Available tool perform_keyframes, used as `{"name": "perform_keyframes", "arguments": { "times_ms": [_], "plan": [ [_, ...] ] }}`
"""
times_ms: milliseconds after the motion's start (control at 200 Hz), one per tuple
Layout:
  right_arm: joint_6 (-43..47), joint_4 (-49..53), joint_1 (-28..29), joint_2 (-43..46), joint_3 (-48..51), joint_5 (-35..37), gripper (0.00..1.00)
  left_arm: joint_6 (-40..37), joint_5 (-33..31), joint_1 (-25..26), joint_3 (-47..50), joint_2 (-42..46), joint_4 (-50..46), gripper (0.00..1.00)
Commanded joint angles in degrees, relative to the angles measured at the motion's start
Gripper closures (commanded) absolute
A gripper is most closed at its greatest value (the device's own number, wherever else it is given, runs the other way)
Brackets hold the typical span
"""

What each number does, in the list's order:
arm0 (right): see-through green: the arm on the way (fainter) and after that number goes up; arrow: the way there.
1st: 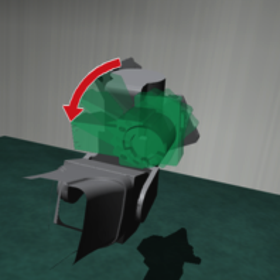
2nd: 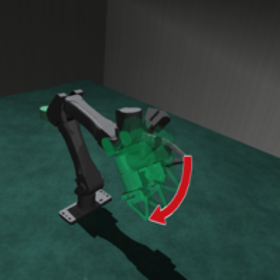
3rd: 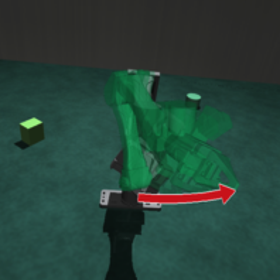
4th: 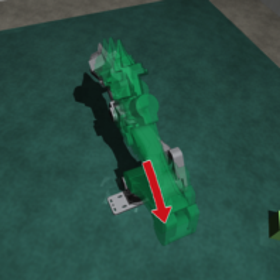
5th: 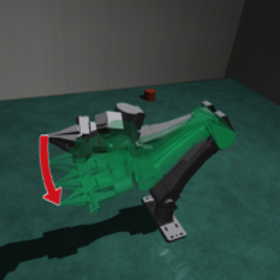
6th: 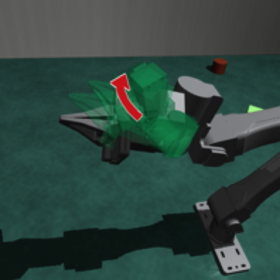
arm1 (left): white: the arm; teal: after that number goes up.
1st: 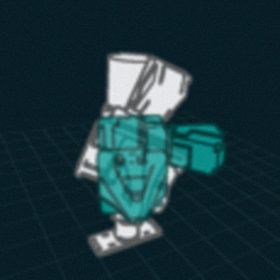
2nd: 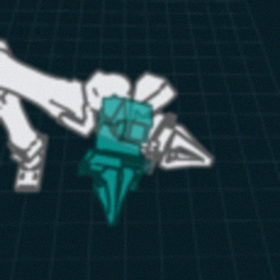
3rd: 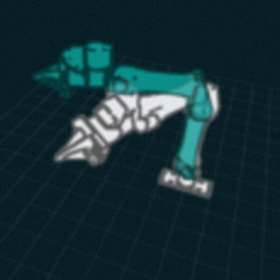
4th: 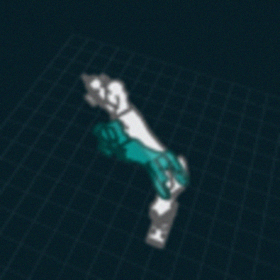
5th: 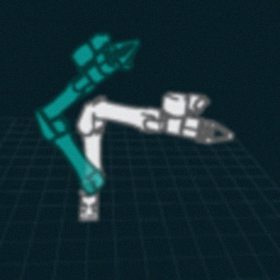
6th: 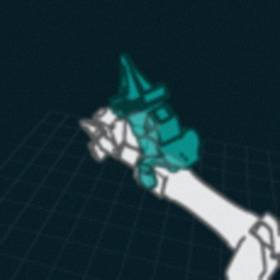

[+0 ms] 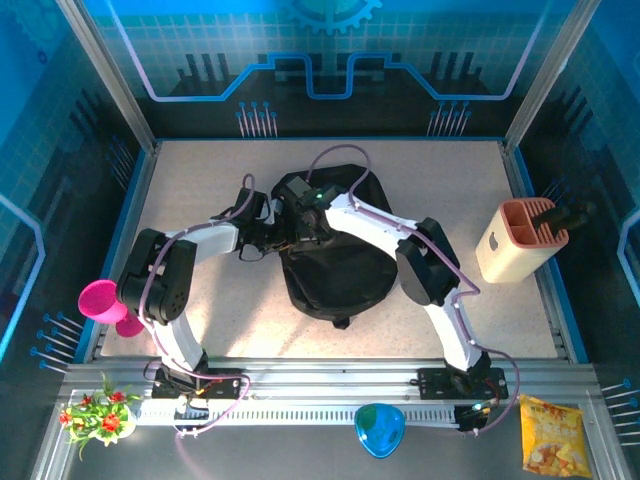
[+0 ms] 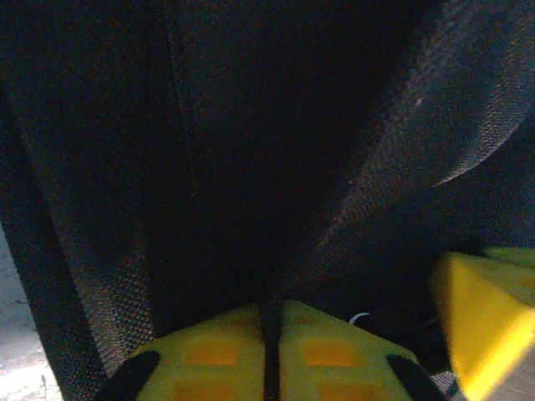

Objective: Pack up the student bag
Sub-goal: Zip the student bag at the top-center of the table.

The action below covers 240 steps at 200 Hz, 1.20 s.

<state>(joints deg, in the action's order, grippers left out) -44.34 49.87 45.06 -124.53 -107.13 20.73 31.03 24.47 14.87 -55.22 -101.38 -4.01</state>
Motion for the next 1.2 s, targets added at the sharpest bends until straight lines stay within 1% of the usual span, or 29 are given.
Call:
{"name": "perform_keyframes", "arguments": {
  "times_ms": [0, 90, 290, 535, 745, 950, 1041, 1196],
  "plan": [
    [0.90, 0.40, 0.02, 5.26, 2.18, 6.16, 1.00, 0.42, -0.87, 0.33, 0.33, 1.45, -1.97, 0.95],
    [1.11, 0.66, -0.06, 6.54, 3.14, 8.18, 1.00, 0.61, -0.83, 0.33, 0.25, 1.51, -1.90, 1.00],
    [1.14, 1.41, -1.12, 7.96, 5.16, 12.02, 1.00, 0.29, -1.26, 0.33, 0.20, 1.76, -2.21, 1.00],
    [1.01, 1.44, -3.26, 9.17, 7.58, 13.40, 1.00, -0.22, -1.77, 0.34, 0.47, 2.14, -2.60, 1.00],
    [1.01, 3.45, -6.47, 10.64, 10.40, 19.87, 1.00, -0.92, -3.00, 0.26, 0.64, 2.70, -3.48, 1.00],
    [0.91, 3.07, -10.37, 13.25, 14.30, 21.09, 1.00, -1.14, -2.94, 0.15, 0.60, 2.69, -3.66, 1.00],
    [1.56, 2.81, -10.70, 14.17, 14.40, 21.20, 1.00, -1.15, -2.60, 0.14, 0.47, 2.55, -3.63, 1.00],
    [3.08, 1.41, -10.69, 14.53, 14.06, 18.45, 1.00, -1.22, -2.15, 0.09, -0.19, 2.40, -3.53, 1.00]
  ]
}}
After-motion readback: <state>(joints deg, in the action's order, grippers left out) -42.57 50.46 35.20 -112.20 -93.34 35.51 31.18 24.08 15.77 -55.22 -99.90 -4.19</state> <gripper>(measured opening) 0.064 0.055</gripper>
